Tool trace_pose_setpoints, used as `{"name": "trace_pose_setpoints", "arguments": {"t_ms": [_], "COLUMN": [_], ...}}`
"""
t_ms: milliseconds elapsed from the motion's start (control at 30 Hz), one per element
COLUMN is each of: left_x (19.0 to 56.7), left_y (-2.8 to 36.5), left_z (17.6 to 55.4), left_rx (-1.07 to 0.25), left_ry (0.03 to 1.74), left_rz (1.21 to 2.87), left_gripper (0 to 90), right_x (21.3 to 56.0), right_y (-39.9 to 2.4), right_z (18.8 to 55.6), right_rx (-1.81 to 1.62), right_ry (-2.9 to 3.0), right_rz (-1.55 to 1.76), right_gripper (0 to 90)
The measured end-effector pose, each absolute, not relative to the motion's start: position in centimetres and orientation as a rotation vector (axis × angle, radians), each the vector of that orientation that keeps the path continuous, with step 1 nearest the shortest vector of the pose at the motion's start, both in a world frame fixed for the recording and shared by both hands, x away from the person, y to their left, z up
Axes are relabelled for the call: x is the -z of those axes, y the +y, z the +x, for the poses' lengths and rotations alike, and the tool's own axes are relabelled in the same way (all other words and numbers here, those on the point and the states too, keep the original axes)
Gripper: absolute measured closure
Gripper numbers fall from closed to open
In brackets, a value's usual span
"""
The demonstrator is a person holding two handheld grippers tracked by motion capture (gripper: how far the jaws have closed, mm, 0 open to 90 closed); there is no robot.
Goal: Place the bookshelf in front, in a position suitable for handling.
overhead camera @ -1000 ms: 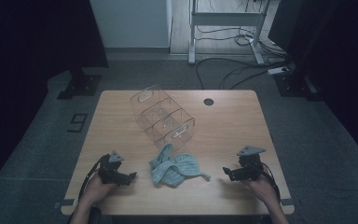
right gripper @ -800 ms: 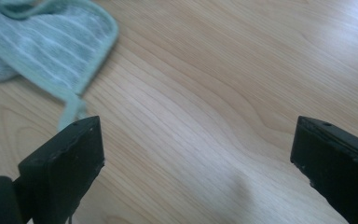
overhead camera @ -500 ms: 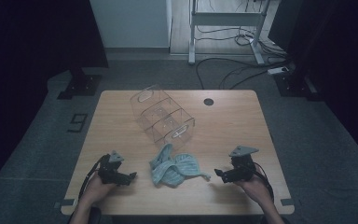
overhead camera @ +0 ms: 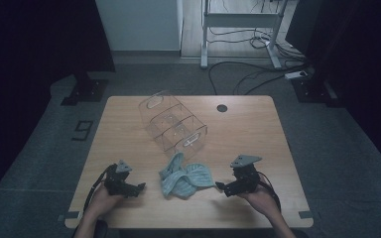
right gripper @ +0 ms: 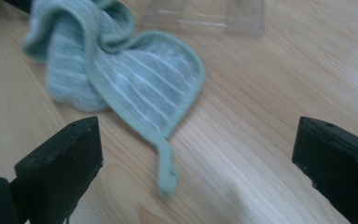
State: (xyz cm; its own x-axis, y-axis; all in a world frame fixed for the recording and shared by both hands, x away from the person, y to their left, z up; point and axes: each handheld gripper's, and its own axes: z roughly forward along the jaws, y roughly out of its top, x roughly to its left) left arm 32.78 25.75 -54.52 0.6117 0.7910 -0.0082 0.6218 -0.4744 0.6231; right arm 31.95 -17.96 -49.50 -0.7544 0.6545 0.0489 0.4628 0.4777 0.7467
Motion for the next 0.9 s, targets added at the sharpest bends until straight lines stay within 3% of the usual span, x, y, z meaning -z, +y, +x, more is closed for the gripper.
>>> {"name": "trace_pose_setpoints", "arguments": {"t_ms": [900], "left_x": [54.5], "left_y": [25.7], "left_z": [32.8], "left_rx": [-0.379], "left_ry": [1.108], "left_rz": [2.248], "left_gripper": [0.0], "right_x": [49.1], "right_y": [-10.4], "right_z": [31.9], "right_rx": [-1.186], "right_ry": [2.619], "right_rz": [0.768], "right_gripper": [2.5]}}
